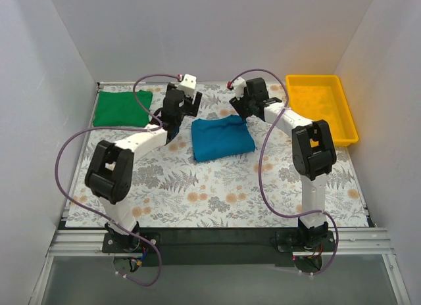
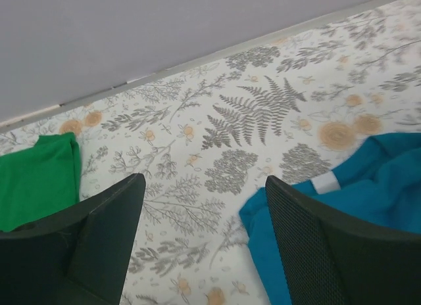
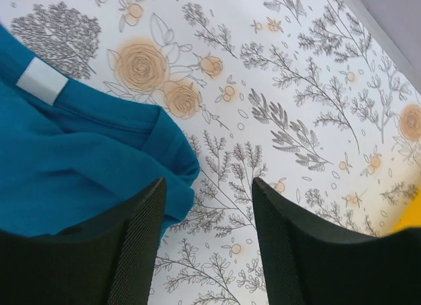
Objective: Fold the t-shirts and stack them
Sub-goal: Fold the tshirt
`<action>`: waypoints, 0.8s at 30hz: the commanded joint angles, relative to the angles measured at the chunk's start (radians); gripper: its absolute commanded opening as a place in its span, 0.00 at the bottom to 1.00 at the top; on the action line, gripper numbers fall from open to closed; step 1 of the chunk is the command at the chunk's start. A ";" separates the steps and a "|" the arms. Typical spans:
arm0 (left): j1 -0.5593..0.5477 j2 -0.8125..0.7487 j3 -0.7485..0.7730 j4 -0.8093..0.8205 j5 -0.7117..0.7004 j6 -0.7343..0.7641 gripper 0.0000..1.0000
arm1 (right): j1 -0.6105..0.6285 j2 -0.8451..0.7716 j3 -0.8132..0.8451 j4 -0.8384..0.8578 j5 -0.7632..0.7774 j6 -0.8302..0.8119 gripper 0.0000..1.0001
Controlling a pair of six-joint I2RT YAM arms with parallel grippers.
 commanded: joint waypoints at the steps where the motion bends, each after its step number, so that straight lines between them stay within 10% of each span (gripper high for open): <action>1: 0.012 -0.204 0.002 -0.266 0.095 -0.194 0.73 | -0.023 -0.084 -0.006 -0.014 -0.143 0.011 0.59; 7: 0.023 -0.264 -0.107 -0.359 0.474 -0.418 0.61 | -0.066 -0.094 0.003 -0.238 -0.661 -0.141 0.13; 13: 0.028 -0.061 -0.015 -0.411 0.760 -0.498 0.42 | -0.066 0.023 0.081 -0.278 -0.682 -0.084 0.11; 24: 0.028 0.033 -0.074 -0.373 0.830 -0.532 0.39 | -0.066 0.183 0.239 -0.330 -0.564 -0.047 0.08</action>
